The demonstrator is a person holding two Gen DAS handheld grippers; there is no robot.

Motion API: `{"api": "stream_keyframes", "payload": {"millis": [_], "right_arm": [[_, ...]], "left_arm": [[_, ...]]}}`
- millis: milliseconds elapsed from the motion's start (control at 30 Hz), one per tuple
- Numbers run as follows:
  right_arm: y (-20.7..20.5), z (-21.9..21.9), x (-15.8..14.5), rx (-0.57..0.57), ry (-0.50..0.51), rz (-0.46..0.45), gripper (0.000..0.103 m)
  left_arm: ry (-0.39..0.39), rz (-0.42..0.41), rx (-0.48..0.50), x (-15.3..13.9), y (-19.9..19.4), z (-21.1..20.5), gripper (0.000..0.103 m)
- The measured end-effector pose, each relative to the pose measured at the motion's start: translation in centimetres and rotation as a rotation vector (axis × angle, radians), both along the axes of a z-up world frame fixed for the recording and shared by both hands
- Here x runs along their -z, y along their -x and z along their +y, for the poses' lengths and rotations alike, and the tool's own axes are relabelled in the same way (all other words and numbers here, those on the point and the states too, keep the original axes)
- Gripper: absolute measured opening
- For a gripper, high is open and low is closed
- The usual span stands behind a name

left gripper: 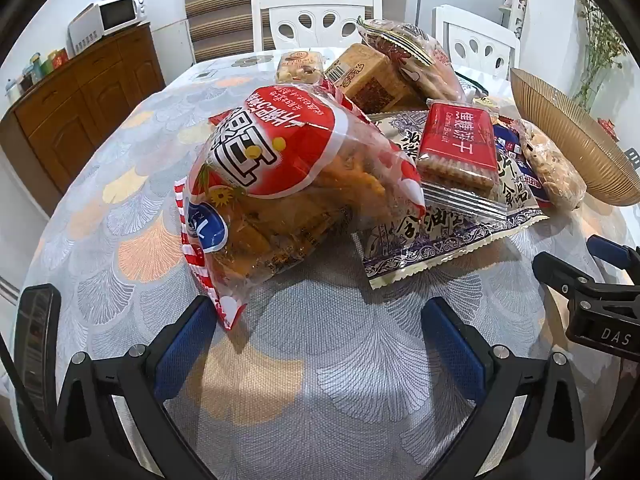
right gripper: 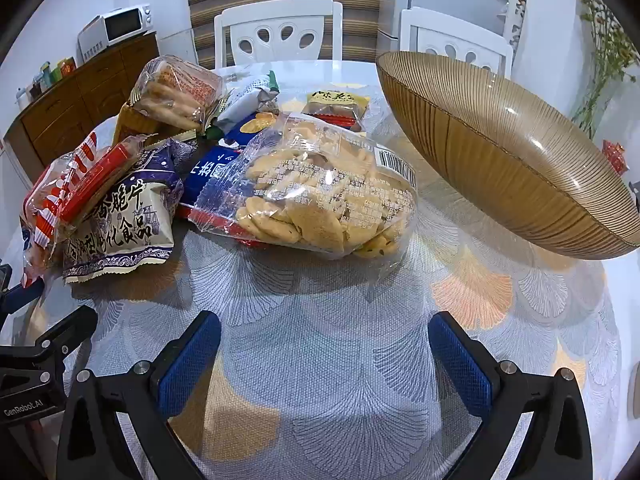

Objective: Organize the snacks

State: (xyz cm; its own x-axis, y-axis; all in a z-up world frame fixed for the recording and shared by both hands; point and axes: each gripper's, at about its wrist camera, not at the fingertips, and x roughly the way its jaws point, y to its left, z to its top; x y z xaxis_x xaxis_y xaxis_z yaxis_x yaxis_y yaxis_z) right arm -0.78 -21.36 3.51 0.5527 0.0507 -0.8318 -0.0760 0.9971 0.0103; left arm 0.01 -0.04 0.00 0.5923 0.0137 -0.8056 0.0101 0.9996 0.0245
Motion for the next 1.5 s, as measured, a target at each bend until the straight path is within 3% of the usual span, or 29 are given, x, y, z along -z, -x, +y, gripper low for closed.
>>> {"api": "stream_keyframes", "payload": {"millis": [1500], "right_arm": [[0.09,-0.06,-0.06,0.000,0.004,-0.001,0.103]], "left_arm": [[0.014,0.000,0.000,0.03,-0.01,-0.07,0.103]]}}
